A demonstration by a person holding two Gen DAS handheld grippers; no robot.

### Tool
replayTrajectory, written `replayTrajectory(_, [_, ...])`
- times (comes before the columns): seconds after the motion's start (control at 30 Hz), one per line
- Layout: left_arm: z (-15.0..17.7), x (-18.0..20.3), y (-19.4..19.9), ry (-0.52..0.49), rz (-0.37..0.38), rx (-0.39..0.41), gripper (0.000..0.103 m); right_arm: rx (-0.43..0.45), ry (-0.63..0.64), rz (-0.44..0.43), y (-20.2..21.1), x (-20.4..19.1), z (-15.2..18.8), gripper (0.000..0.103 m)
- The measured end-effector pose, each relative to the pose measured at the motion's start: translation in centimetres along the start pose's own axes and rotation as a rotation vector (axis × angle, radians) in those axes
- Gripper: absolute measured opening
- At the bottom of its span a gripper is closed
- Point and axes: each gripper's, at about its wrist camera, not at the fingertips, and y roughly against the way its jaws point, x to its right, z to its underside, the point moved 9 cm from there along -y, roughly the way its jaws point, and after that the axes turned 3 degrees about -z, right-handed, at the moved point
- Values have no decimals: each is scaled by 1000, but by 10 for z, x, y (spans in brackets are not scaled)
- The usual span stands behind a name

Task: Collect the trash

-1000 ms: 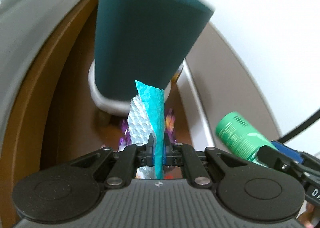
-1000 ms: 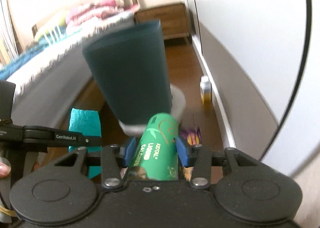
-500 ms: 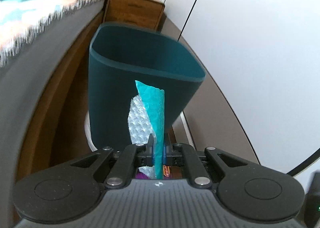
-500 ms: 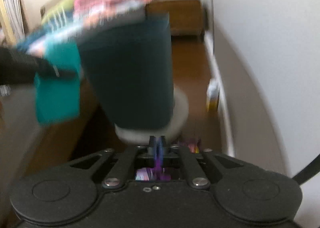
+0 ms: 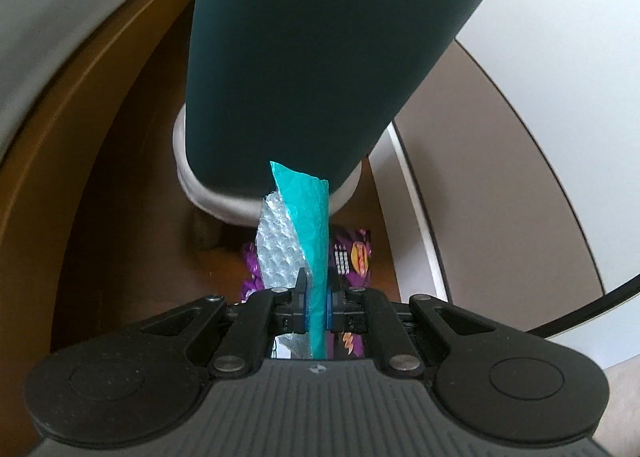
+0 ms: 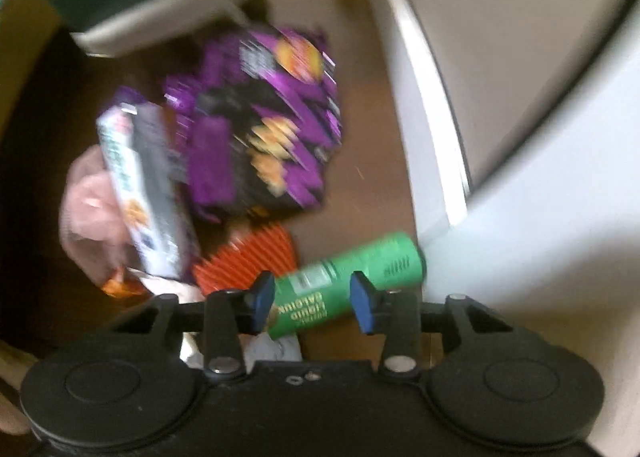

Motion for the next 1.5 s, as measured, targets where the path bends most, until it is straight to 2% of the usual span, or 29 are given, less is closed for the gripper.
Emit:
replayTrajectory(0.07, [4, 1, -4, 13, 9, -8, 6, -36, -118, -32, -14, 13, 8, 55])
replayTrajectory(0.1, [3, 0, -7, 16, 15, -10, 6, -45, -164, -39, -17, 19, 11, 61])
replayTrajectory(0.13, [4, 1, -9, 16, 16, -12, 6, -47, -165, -23, -21, 19, 13, 65])
replayTrajectory(0.23, [2, 7, -13, -13, 7, -17, 6, -72, -179, -16, -38, 23, 18, 65])
replayTrajectory(0.3, [5, 8, -13, -34, 0, -18, 6, -88, -213, 24, -49, 29, 22, 66])
replayTrajectory(0.4, [9, 6, -14, -43, 0, -29, 6, -100, -310, 3, -62, 30, 26, 67])
replayTrajectory(0.5, [13, 4, -16, -53, -6, -38, 6, -76, -394, 17, -70, 30, 28, 67])
replayTrajectory(0.6, [16, 5, -18, -64, -8, -41, 6, -64, -383, 29, -74, 24, 25, 63])
replayTrajectory(0.73, [21, 4, -18, -67, -10, -53, 6, -37, -300, 72, -66, 17, 22, 49])
replayTrajectory(1.03, [26, 10, -12, -74, 1, -53, 6, 49, -146, 101, -27, 10, 12, 47])
replayTrajectory(1.2, [29, 10, -8, -60, 9, -59, 6, 96, -145, 55, 1, 1, 7, 44])
replayTrajectory(1.3, [28, 9, -5, -35, 24, -57, 6, 103, -181, -1, 18, -3, 8, 37])
replayTrajectory(1.33, [28, 9, -3, -29, 27, -53, 6, 110, -194, -19, 24, -4, 8, 24])
replayTrajectory(1.37, [27, 9, -1, -26, 27, -48, 6, 109, -206, -46, 29, -6, 9, 6])
replayTrajectory(1.4, [27, 9, 1, -24, 29, -43, 6, 98, -225, -57, 32, -5, 11, 0])
replayTrajectory(1.5, [28, 10, 5, -25, 33, -29, 6, 71, -155, -78, 28, -12, 16, 0])
